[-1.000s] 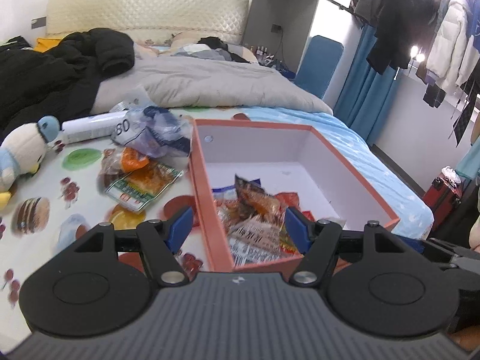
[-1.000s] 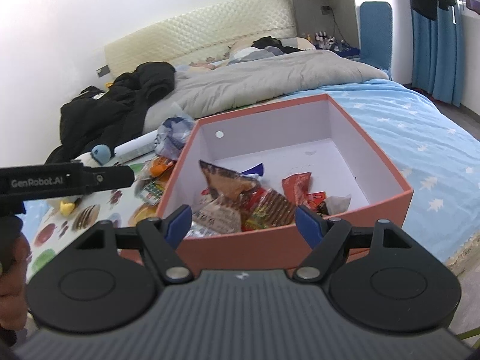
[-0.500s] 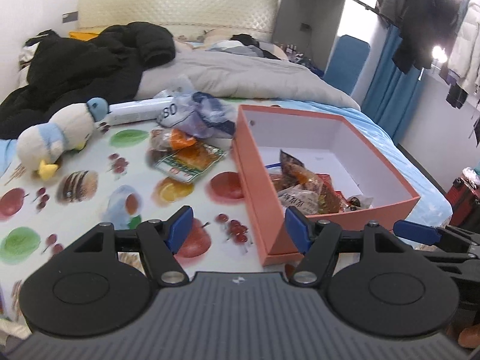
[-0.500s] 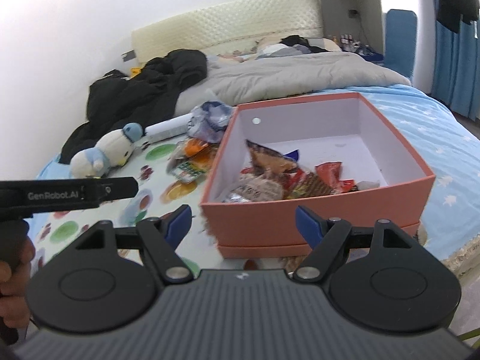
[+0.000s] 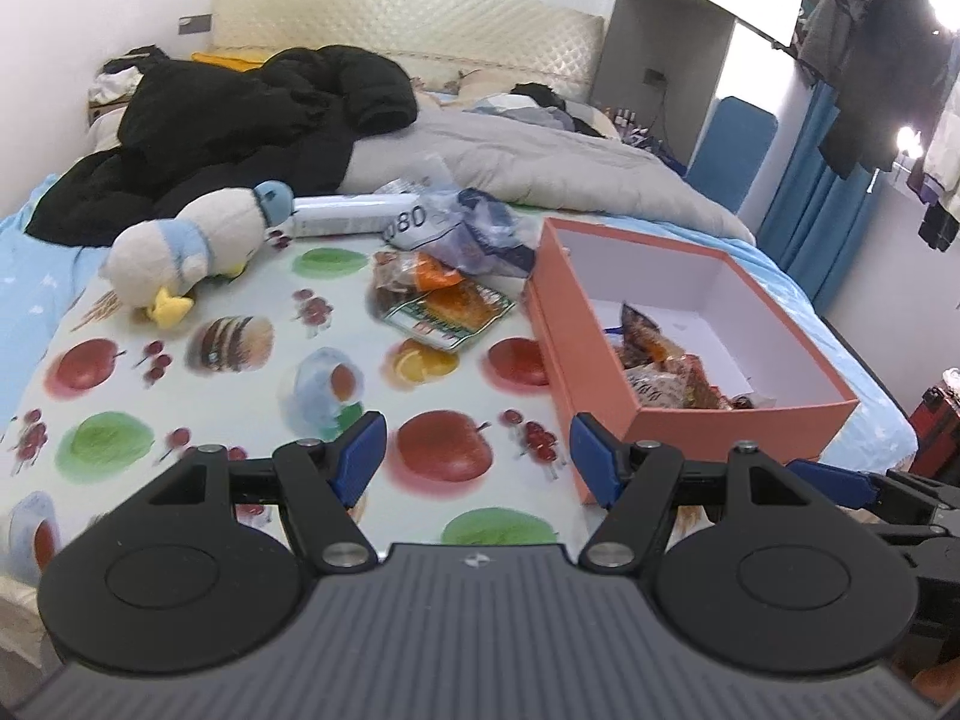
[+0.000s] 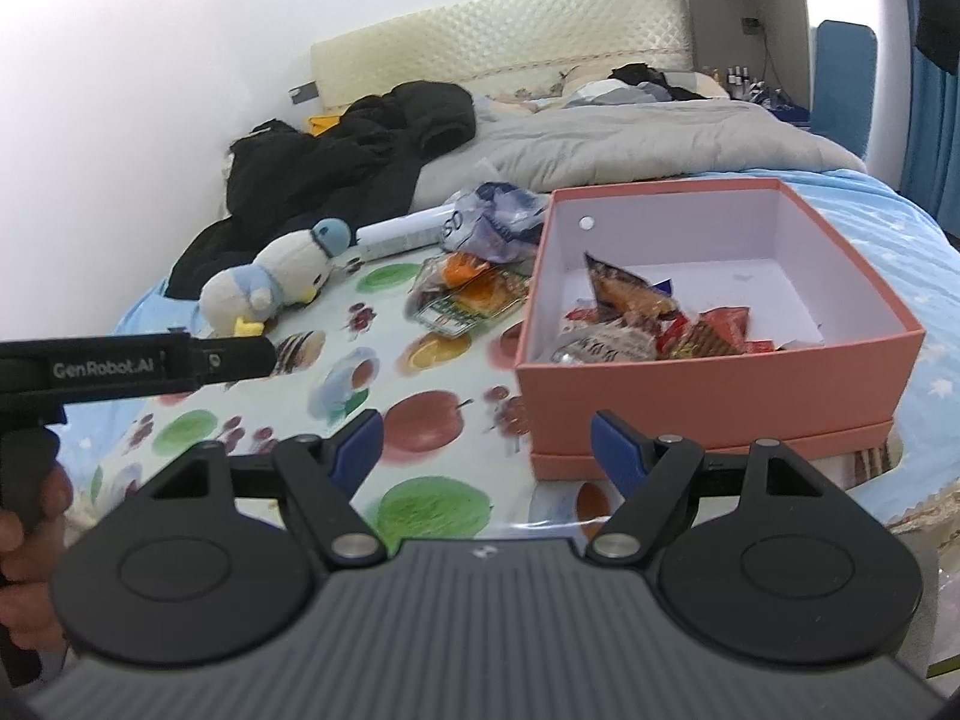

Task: Organize snacks
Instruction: 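Move both open tools back toward the remaining snacks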

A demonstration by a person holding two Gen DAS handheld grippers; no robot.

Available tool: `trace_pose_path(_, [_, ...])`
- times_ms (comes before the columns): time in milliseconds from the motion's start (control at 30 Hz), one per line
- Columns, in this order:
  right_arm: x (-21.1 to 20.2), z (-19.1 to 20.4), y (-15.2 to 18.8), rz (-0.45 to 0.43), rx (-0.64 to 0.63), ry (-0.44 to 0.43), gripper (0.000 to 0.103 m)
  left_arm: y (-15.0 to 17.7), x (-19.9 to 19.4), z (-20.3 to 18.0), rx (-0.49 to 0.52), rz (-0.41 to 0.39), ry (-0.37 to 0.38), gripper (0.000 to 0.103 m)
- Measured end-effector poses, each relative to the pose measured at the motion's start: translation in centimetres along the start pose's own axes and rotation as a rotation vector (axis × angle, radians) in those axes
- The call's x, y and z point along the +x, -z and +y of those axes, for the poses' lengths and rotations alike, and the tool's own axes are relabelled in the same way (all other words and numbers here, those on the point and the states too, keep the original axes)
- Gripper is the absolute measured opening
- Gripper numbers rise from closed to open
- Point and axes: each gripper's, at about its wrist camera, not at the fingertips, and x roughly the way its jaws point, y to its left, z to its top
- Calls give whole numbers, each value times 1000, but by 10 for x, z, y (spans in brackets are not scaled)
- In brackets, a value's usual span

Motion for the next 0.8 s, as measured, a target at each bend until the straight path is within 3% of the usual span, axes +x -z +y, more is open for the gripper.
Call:
trace_pose_path(400, [35, 26, -3, 38, -53, -36, 78, -3, 33, 29, -31, 25, -32, 72])
trace_pose_path(800, [96, 47, -19, 59, -101, -76, 78, -26, 107, 82, -79, 71, -86, 72])
